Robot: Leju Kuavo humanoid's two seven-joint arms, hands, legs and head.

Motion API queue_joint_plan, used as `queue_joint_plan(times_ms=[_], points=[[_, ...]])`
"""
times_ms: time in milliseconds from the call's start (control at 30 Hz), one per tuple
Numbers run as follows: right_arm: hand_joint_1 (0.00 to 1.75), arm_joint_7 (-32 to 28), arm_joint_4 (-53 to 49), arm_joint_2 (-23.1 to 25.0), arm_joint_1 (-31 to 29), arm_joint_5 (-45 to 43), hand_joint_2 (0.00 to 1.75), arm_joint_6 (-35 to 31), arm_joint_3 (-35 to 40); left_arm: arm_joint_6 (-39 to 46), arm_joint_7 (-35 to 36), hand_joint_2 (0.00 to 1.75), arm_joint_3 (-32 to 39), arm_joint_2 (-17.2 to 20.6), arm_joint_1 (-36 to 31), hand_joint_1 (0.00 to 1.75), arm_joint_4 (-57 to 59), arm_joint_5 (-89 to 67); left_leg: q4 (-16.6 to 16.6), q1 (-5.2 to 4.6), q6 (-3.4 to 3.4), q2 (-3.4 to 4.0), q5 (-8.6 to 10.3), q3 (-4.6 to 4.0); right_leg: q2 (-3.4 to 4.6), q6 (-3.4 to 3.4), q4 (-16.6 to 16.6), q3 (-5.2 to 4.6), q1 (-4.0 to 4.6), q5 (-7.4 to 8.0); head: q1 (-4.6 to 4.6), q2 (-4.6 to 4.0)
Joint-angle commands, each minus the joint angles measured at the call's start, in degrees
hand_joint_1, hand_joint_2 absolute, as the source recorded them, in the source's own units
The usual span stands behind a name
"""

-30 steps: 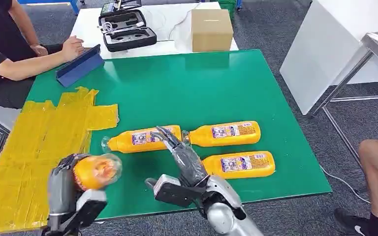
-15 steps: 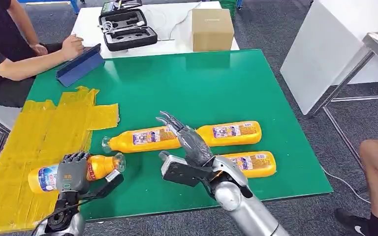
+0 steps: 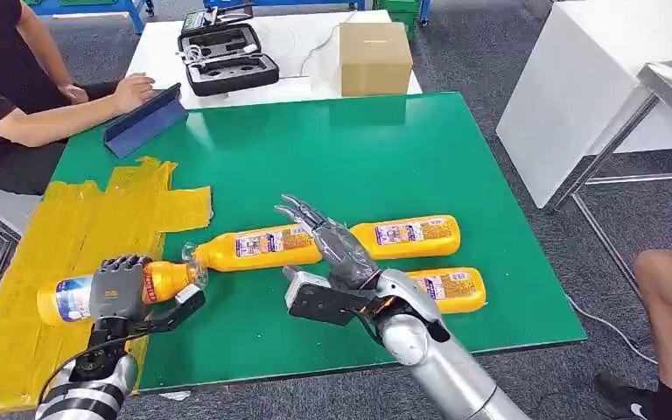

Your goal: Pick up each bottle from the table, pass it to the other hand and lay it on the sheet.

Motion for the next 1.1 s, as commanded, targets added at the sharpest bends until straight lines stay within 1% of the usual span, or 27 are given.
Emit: queue_joint_plan(times_ms=[33, 100, 133, 167, 200, 233, 267, 333, 367, 400, 433, 467, 533, 600, 633, 700, 733, 767, 800, 833, 867, 900, 967, 1000, 1033, 1067, 1100], points=[[0.0, 5.1, 20.9, 3.2, -12.3, 2.5, 1.75, 1.7, 4.3, -13.1, -6.4, 1.75, -3.9, 3.3, -3.4, 0.0, 12.6, -1.0, 0.0, -0.02, -0.05, 0.37, 0.03, 0.1, 0.3, -0.07, 0.0, -0.01, 0.0, 0.13, 0.0, 0.0], [0.0, 5.5, 28.1, 5.4, -15.4, 3.0, 1.75, 0.8, 2.7, -16.0, -9.6, 1.75, -5.6, 3.6, -4.3, 0.0, 11.9, -1.0, -0.1, 0.02, -0.1, 0.6, 0.16, -0.06, 0.48, -0.14, 0.0, -0.2, 0.04, 0.34, -0.02, 0.0], [0.0, 5.5, 30.6, 5.9, -16.5, 3.0, 1.75, 0.9, 2.1, -17.1, -10.5, 1.75, -6.5, 3.9, -4.5, 0.0, 11.7, -1.0, -0.1, -0.02, -0.08, 0.4, 0.15, 0.22, 0.33, -0.11, 0.0, 0.11, 0.01, 0.26, -0.02, 0.0], [0.0, 5.4, 33.3, 6.4, -17.8, 3.0, 1.75, 1.0, 1.4, -18.5, -11.5, 1.75, -7.7, 4.5, -4.7, 0.0, 11.3, -1.0, -0.1, -0.02, -0.1, 0.35, 0.23, 0.16, 0.24, -0.16, 0.0, 0.05, 0.01, 0.32, 0.0, 0.0], [0.0, 5.2, 35.8, 6.9, -19.0, 3.1, 1.75, 1.0, 0.6, -19.5, -12.5, 1.75, -9.2, 5.4, -4.8, 0.0, 10.9, -1.0, -0.1, -0.02, -0.15, 0.1, -0.02, 0.25, 0.03, -0.21, 0.1, 0.21, 0.0, 0.15, -0.02, 0.0], [0.0, 5.1, 36.9, 7.0, -19.5, 3.1, 1.75, 0.9, 0.2, -19.7, -13.6, 1.75, -9.5, 6.0, -4.6, 0.0, 10.6, -0.5, -0.2, 0.01, -0.15, 0.25, 0.24, -0.07, 0.14, -0.27, 0.0, -0.22, 0.03, 0.42, -0.04, 0.0], [0.0, 5.0, 37.1, 7.0, -19.6, 3.1, 1.75, 0.9, 0.1, -19.6, -13.7, 1.75, -9.5, 6.1, -4.5, 0.0, 10.6, -0.5, -0.2, 0.04, -0.16, 0.38, 0.33, -0.21, 0.23, -0.27, 0.0, -0.4, 0.06, 0.52, 0.0, 0.0], [0.0, 4.9, 37.2, 7.0, -19.6, 3.1, 1.75, 0.9, 0.1, -19.6, -13.9, 1.75, -9.4, 6.3, -4.4, 0.0, 10.5, -0.3, -0.1, -0.05, -0.14, 0.1, 0.07, 0.4, 0.02, -0.21, 0.2, 0.26, -0.03, 0.12, -0.04, 0.0], [0.0, 4.9, 37.2, 7.1, -19.5, 3.1, 1.75, 0.9, 0.1, -19.6, -14.0, 1.75, -9.4, 6.3, -4.3, 0.0, 10.4, -0.3, -0.2, -0.04, -0.17, 0.19, 0.26, 0.15, 0.08, -0.24, 0.1, -0.03, -0.01, 0.31, 0.0, 0.0], [0.0, 4.9, 37.2, 7.1, -19.5, 3.1, 1.75, 0.9, 0.1, -19.6, -14.0, 1.75, -9.4, 6.3, -4.3, 0.0, 10.4, -0.3, -0.1, -0.02, -0.21, 0.09, 0.34, 0.39, -0.01, -0.32, 0.1, 0.25, 0.02, 0.26, 0.02, 0.0], [0.0, 4.9, 37.2, 7.1, -19.5, 3.1, 1.75, 0.9, 0.1, -19.6, -14.0, 1.75, -9.4, 6.3, -4.3, 0.0, 10.4, -0.3, -0.2, -0.04, -0.24, 0.15, 0.47, 0.34, 0.03, -0.3, 0.1, 0.11, 0.01, 0.42, -0.02, 0.0], [0.0, 4.9, 37.2, 7.1, -19.5, 3.1, 1.75, 0.9, 0.1, -19.6, -14.0, 1.75, -9.4, 6.3, -4.3, 0.0, 10.4, -0.3, -0.2, -0.07, -0.2, 0.06, 0.45, 0.53, -0.05, -0.27, 0.1, 0.3, -0.02, 0.31, 0.0, 0.0], [0.0, 4.9, 37.1, 7.2, -19.4, 3.3, 1.75, 0.8, 0.2, -20.0, -14.4, 1.75, -10.1, 6.4, -4.2, 0.0, 10.3, -0.6, -0.2, -0.02, -0.18, 0.07, 0.56, 0.41, -0.06, -0.29, 0.0, 0.21, 0.03, 0.39, 0.0, 0.0], [0.0, 5.2, 39.4, 7.5, -20.7, 3.8, 1.75, 1.2, 0.0, -22.7, -18.0, 1.75, -12.6, 9.1, -4.2, 0.0, 9.4, 0.0, -0.2, -0.04, -0.18, 0.0, 0.42, 0.6, -0.1, -0.23, 0.1, 0.45, 0.0, 0.24, 0.0, 0.0], [0.0, 5.2, 40.1, 7.7, -21.2, 3.9, 1.75, 1.3, -0.1, -23.3, -19.2, 1.75, -13.0, 10.1, -4.1, 0.0, 9.2, 0.5, -0.2, -0.03, -0.21, 0.17, 0.53, 0.36, 0.03, -0.27, 0.1, 0.15, 0.02, 0.4, -0.02, 0.0], [0.0, 5.6, 44.5, 8.7, -23.1, 4.7, 1.75, 1.2, -0.2, -26.7, -23.4, 1.75, -15.5, 13.5, -2.8, 0.0, 5.0, 3.8, -0.1, 0.0, -0.25, 0.18, 0.29, 0.55, 0.08, -0.26, 0.2, 0.39, 0.03, 0.25, 0.02, 0.0], [0.0, 5.7, 46.5, 9.1, -23.8, 5.2, 1.75, 0.7, -0.4, -29.5, -25.1, 1.75, -16.7, 15.2, -2.4, 0.0, 2.6, 6.6, -0.2, 0.0, -0.31, 0.36, 0.36, 0.3, 0.24, -0.29, 0.1, 0.11, 0.04, 0.41, 0.0, 0.0], [0.0, 5.9, 49.1, 9.7, -24.9, 6.1, 1.75, 0.2, -0.7, -32.2, -27.1, 1.75, -18.2, 17.2, -2.1, 0.0, -0.7, 10.4, -0.2, -0.03, -0.31, 0.31, 0.23, 0.54, 0.2, -0.28, 0.2, 0.34, 0.01, 0.28, 0.0, 0.0], [0.0, 6.0, 50.8, 10.1, -25.7, 6.3, 1.75, 0.1, -1.4, -34.3, -28.2, 1.75, -19.2, 18.3, -2.1, 0.0, -3.0, 13.4, -0.3, 0.01, -0.38, 0.62, 0.3, 0.35, 0.48, -0.34, 0.1, 0.04, 0.05, 0.5, 0.02, 0.0], [0.0, 6.1, 52.4, 10.5, -26.4, 6.5, 1.75, 0.1, -2.0, -36.9, -29.1, 1.75, -20.8, 19.4, -2.9, 0.0, -4.4, 15.7, -0.2, 0.0, -0.42, 0.59, 0.15, 0.56, 0.46, -0.38, 0.2, 0.25, 0.04, 0.37, -0.02, 0.0], [0.0, 6.4, 54.2, 11.0, -27.3, 7.1, 1.75, 0.0, -2.5, -38.9, -29.3, 1.75, -22.8, 20.9, -3.8, 0.0, -6.0, 18.6, -0.3, 0.03, -0.47, 0.83, 0.24, 0.4, 0.66, -0.44, 0.1, 0.01, 0.07, 0.53, 0.02, 0.0], [0.0, 6.7, 55.4, 11.4, -27.8, 7.5, 1.75, 0.1, -2.9, -40.3, -30.3, 1.75, -24.3, 21.8, -4.6, 0.0, -7.0, 20.7, -0.2, 0.05, -0.46, 0.63, 0.16, 0.56, 0.52, -0.46, 0.2, 0.19, 0.09, 0.39, 0.02, 0.0], [0.0, 6.9, 57.3, 12.1, -28.4, 8.4, 1.75, 0.3, -3.3, -44.9, -32.9, 1.75, -26.8, 23.9, -6.2, 0.0, -9.0, 27.4, -0.2, 0.1, -0.46, 0.5, 0.12, 0.77, 0.39, -0.46, 0.2, 0.31, 0.12, 0.29, 0.02, 0.0], [0.0, 7.0, 57.6, 12.2, -28.4, 8.8, 1.75, 0.3, -3.2, -45.7, -34.0, 1.75, -26.7, 24.1, -6.3, 0.0, -9.6, 29.8, -0.2, 0.14, -0.45, 0.41, 0.16, 0.76, 0.29, -0.46, 0.1, 0.33, 0.16, 0.25, 0.02, 0.0], [0.0, 7.1, 58.6, 12.6, -28.6, 9.3, 1.75, 0.5, -3.3, -49.2, -35.5, 1.75, -27.9, 25.3, -7.1, 0.0, -10.9, 34.1, -0.2, 0.16, -0.45, 0.37, 0.21, 0.6, 0.23, -0.48, 0.1, 0.2, 0.17, 0.26, 0.04, 0.0], [0.0, 7.2, 59.2, 12.9, -28.6, 9.8, 1.75, 0.5, -3.3, -50.8, -36.1, 1.75, -29.0, 26.6, -7.9, 0.0, -11.9, 37.1, -0.2, 0.18, -0.44, 0.41, 0.23, 0.49, 0.25, -0.49, 0.1, 0.08, 0.2, 0.29, 0.02, 0.0], [0.0, 7.3, 59.7, 13.1, -28.7, 10.1, 1.75, 0.6, -3.3, -52.1, -37.0, 1.75, -29.3, 27.2, -8.5, 0.0, -12.5, 40.2, -0.2, 0.13, -0.42, 0.29, 0.19, 0.59, 0.26, -0.45, 0.2, 0.2, 0.15, 0.21, 0.02, 0.0]])
